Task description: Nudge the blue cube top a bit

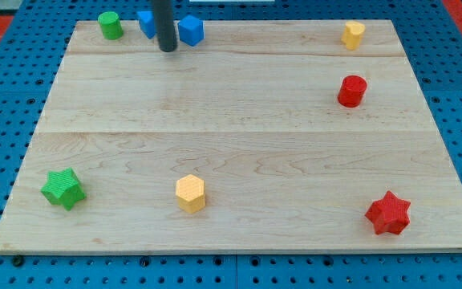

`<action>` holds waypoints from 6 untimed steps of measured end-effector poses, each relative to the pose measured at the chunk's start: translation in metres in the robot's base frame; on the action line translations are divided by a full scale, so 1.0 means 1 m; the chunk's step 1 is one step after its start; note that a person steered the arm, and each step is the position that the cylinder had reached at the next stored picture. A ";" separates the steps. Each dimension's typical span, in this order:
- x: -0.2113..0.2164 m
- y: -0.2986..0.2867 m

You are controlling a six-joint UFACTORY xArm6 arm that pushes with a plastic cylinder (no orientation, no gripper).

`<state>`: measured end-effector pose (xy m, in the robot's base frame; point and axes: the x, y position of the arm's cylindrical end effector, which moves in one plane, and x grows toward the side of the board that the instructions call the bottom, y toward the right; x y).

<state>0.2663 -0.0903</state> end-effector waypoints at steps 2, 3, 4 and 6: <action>-0.038 0.050; -0.060 0.050; -0.073 0.050; 0.018 0.121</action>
